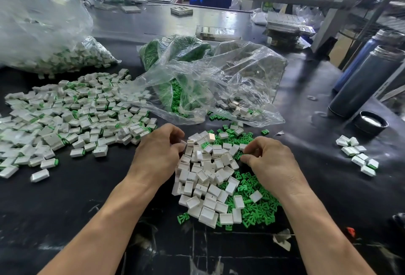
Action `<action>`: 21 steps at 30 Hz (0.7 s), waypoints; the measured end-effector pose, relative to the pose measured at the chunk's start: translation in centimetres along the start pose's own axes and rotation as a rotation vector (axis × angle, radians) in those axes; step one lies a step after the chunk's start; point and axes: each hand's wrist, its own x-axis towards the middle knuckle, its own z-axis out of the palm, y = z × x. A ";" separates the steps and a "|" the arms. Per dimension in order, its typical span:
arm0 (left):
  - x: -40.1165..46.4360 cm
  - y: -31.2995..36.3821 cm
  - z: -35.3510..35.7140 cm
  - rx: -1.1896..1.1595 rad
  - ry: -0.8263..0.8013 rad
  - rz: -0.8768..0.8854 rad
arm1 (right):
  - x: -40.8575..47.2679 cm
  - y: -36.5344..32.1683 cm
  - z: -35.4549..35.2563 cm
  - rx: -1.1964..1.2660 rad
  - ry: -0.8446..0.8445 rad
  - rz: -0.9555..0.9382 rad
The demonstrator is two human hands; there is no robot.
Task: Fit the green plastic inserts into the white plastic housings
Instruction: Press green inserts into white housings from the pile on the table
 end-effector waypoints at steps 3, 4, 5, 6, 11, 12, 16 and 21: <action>0.3 -0.2 -0.4 -0.149 0.013 -0.036 | -0.3 -0.2 0.1 0.071 0.059 -0.048; 0.4 -0.2 -0.5 -0.189 0.025 -0.040 | -0.4 -0.3 0.1 0.096 0.077 -0.061; 0.4 -0.2 -0.6 -0.222 0.036 -0.041 | -0.5 -0.3 0.2 0.124 0.090 -0.072; 0.4 -0.2 -0.6 -0.253 0.046 -0.038 | -0.5 -0.4 0.3 0.155 0.099 -0.081; 0.1 0.1 -0.4 -0.391 0.041 -0.014 | -0.7 -0.7 0.9 0.348 0.111 -0.108; 0.0 0.2 -0.4 -0.413 0.030 -0.001 | -0.8 -0.8 1.0 0.403 0.099 -0.110; -0.7 0.9 0.1 -0.500 -0.026 0.060 | -1.1 -1.3 1.4 0.630 0.021 -0.130; -1.7 2.1 0.8 -0.539 -0.099 0.157 | -1.7 -2.1 1.5 0.762 -0.045 -0.228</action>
